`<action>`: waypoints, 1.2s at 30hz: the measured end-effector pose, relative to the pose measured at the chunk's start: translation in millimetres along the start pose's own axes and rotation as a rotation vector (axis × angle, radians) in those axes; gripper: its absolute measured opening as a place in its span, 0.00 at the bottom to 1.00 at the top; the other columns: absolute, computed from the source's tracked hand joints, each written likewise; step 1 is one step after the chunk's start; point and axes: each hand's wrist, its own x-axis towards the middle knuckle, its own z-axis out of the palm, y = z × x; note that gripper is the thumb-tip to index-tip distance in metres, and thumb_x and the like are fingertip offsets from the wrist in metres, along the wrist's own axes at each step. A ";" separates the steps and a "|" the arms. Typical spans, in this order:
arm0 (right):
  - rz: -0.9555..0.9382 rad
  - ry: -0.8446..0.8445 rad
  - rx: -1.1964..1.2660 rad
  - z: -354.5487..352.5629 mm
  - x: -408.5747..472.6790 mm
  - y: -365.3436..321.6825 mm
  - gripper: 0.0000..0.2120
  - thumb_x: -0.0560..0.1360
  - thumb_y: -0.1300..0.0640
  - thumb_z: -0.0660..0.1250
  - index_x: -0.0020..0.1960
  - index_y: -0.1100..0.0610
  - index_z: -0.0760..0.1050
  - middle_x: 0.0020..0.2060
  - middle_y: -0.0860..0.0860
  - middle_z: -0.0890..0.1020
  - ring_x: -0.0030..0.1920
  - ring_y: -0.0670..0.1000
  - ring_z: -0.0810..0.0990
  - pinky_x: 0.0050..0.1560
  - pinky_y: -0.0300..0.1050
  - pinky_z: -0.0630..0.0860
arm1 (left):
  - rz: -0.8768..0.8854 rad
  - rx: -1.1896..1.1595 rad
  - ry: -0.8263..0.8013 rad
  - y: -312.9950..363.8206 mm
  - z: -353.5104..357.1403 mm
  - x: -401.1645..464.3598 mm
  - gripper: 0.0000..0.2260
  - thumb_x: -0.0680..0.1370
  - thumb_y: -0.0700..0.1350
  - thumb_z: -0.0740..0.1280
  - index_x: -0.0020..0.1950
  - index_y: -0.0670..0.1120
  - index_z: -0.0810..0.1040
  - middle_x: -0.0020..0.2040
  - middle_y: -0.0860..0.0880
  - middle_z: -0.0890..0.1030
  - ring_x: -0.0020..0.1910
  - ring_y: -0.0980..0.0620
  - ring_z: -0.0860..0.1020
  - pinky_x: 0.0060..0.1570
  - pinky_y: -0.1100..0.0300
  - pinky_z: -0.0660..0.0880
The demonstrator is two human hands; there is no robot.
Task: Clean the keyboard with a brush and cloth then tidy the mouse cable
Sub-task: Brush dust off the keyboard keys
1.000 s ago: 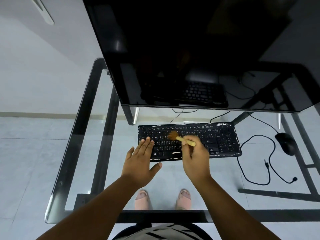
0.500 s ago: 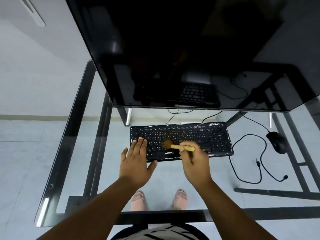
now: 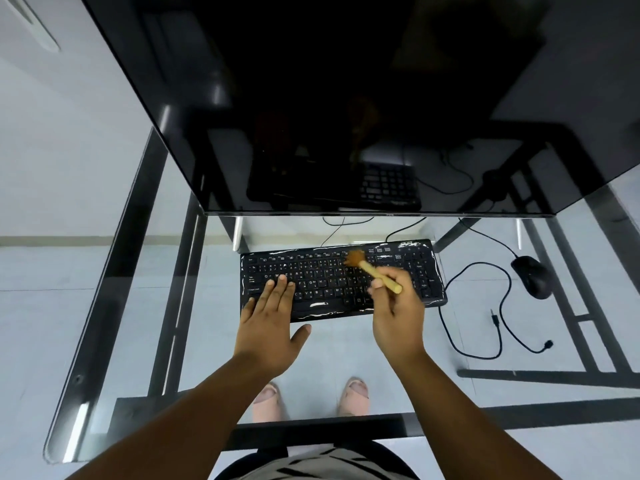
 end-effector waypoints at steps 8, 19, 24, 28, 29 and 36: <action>0.002 0.042 -0.041 -15.6 2.1 1.3 0.09 0.79 0.58 0.63 0.49 0.43 0.72 0.35 0.52 0.81 0.32 0.56 0.77 0.31 0.49 0.73 | -0.057 -0.007 0.062 15.3 -2.5 5.3 0.36 0.75 0.65 0.50 0.79 0.48 0.51 0.79 0.51 0.53 0.78 0.48 0.51 0.74 0.48 0.50; -0.045 -0.057 -0.135 -36.4 9.8 3.4 0.06 0.79 0.62 0.64 0.50 0.51 0.72 0.36 0.43 0.81 0.30 0.52 0.74 0.28 0.40 0.68 | 0.048 -0.008 0.022 31.2 3.0 17.1 0.35 0.78 0.65 0.48 0.79 0.50 0.44 0.79 0.54 0.43 0.78 0.55 0.42 0.76 0.52 0.45; 0.009 0.086 -0.166 -51.6 19.6 21.4 0.05 0.80 0.58 0.62 0.51 0.48 0.71 0.37 0.45 0.80 0.32 0.48 0.74 0.33 0.39 0.66 | 0.078 -0.026 0.016 45.7 13.5 21.6 0.38 0.72 0.67 0.40 0.79 0.51 0.43 0.79 0.55 0.40 0.77 0.55 0.42 0.74 0.55 0.43; -0.016 -0.043 -0.185 -60.6 18.8 22.9 0.07 0.79 0.61 0.63 0.49 0.48 0.72 0.32 0.43 0.79 0.28 0.48 0.73 0.28 0.39 0.68 | 0.094 -0.024 0.006 56.3 16.2 24.8 0.39 0.72 0.67 0.39 0.79 0.50 0.41 0.79 0.54 0.39 0.77 0.55 0.41 0.74 0.56 0.42; -0.002 -0.009 -0.201 -63.4 19.3 25.1 0.07 0.79 0.60 0.63 0.49 0.48 0.71 0.32 0.42 0.79 0.28 0.47 0.73 0.29 0.38 0.68 | 0.092 -0.022 0.009 58.3 17.1 25.1 0.38 0.73 0.67 0.41 0.79 0.50 0.41 0.79 0.54 0.39 0.78 0.55 0.41 0.73 0.56 0.42; -0.001 -0.051 -0.180 -87.5 29.0 32.2 0.07 0.80 0.60 0.62 0.50 0.48 0.71 0.34 0.50 0.81 0.32 0.51 0.78 0.32 0.45 0.73 | 0.097 -0.048 0.032 77.8 19.9 30.8 0.35 0.79 0.63 0.52 0.79 0.49 0.44 0.79 0.53 0.41 0.77 0.55 0.41 0.73 0.56 0.41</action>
